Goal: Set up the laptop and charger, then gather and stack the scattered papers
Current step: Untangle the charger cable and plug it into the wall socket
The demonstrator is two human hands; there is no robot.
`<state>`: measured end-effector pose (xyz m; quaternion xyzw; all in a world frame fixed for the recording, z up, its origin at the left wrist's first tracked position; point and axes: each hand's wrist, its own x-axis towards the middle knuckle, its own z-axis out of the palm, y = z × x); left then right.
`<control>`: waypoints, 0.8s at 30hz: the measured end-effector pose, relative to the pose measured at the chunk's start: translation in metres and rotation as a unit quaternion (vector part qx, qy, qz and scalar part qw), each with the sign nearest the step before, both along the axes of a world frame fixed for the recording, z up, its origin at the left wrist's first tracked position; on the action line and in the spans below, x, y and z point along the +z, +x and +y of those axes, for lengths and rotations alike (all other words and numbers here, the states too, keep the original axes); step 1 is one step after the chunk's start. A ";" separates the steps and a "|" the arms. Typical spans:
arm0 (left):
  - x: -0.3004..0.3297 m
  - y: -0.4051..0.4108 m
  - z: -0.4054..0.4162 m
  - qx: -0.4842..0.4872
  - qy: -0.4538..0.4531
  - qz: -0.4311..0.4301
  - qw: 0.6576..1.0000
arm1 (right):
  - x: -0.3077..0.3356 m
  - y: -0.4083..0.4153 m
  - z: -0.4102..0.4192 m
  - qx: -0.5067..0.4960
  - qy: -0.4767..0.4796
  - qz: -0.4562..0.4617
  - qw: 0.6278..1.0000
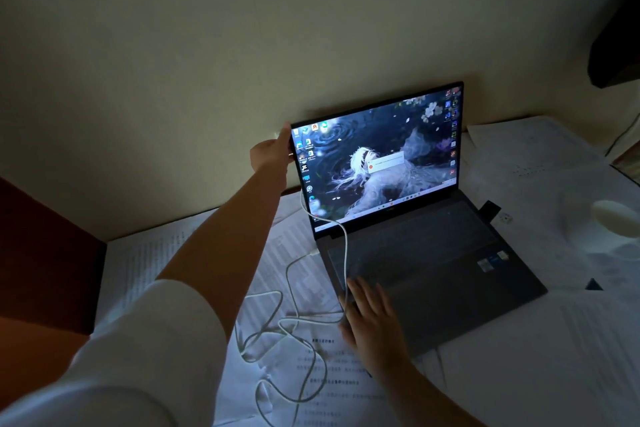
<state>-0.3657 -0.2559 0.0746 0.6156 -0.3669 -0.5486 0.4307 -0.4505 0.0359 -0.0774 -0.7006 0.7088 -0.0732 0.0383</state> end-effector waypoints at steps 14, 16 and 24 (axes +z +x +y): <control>0.000 -0.003 0.014 0.006 -0.023 -0.009 1.000 | 0.013 -0.004 0.000 -0.001 0.039 -0.001 0.999; 0.003 -0.003 0.018 0.002 -0.021 -0.012 1.000 | 0.014 -0.004 0.001 0.002 0.018 0.008 1.000; 0.021 0.015 0.062 -0.062 -0.007 -0.120 0.991 | 0.048 0.005 0.017 -0.036 0.078 -0.033 0.996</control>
